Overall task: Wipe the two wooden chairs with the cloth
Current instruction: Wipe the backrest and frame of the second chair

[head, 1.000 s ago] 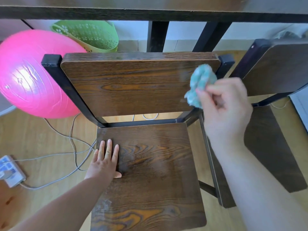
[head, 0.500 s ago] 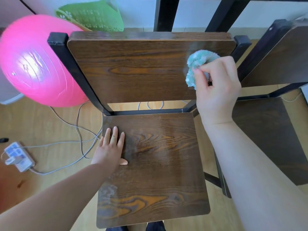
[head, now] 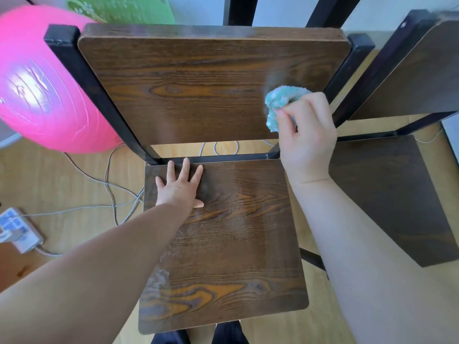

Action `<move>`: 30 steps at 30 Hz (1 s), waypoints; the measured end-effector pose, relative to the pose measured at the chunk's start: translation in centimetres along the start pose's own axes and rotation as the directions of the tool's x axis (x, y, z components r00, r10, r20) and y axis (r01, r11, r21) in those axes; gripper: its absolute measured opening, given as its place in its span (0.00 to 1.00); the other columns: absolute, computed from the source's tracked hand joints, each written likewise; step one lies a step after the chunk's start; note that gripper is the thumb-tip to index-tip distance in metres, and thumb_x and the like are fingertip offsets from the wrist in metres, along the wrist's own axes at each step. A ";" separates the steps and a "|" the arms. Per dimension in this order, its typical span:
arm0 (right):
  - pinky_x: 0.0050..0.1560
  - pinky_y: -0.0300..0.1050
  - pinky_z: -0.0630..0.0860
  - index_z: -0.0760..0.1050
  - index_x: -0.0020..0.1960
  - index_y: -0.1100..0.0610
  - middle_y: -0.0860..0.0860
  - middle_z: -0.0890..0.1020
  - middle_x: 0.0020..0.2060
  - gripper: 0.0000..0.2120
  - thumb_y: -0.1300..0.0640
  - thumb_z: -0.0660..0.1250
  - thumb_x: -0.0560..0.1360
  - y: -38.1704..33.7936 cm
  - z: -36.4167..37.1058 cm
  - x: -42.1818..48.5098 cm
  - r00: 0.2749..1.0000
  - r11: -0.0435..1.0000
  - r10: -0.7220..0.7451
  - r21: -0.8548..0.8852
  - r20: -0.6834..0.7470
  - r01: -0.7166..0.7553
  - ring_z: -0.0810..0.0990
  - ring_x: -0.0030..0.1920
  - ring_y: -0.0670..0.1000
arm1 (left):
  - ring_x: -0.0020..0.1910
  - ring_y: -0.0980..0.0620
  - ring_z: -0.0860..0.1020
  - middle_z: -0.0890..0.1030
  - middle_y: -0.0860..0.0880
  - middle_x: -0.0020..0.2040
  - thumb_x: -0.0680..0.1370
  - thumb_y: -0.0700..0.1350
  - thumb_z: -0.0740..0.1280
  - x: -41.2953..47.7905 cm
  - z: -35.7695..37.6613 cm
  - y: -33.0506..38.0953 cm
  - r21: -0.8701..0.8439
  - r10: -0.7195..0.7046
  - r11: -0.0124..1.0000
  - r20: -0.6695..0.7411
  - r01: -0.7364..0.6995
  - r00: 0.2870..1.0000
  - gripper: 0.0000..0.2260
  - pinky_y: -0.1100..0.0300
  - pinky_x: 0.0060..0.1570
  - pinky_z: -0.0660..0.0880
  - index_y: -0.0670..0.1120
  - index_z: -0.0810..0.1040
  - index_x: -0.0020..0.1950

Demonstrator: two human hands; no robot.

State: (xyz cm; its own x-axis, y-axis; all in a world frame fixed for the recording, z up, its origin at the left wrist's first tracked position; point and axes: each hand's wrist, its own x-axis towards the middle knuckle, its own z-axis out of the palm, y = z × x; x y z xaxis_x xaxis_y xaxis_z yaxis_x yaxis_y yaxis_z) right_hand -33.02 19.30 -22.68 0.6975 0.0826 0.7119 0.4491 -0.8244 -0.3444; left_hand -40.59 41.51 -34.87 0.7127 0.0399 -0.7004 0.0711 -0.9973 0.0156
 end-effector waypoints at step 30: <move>0.43 0.42 0.79 0.78 0.47 0.65 0.53 0.75 0.47 0.08 0.59 0.71 0.78 0.6 -8.1 5.7 0.971 0.966 0.219 0.161 -0.097 -0.201 0.79 0.49 0.51 | 0.77 0.36 0.32 0.30 0.47 0.79 0.81 0.60 0.61 0.2 0.9 0.1 0.089 -0.021 0.996 0.011 0.020 1.000 0.43 0.33 0.75 0.51 0.55 0.29 0.78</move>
State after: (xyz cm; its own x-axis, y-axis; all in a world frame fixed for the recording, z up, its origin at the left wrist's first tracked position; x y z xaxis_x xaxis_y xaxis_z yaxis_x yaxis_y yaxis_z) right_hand -33.37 14.76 -13.87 0.7213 -0.1542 0.6752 0.3833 -0.7231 -0.5747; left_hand -41.08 41.36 -35.67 0.7033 0.0605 -0.7083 0.0230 -0.9978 -0.0623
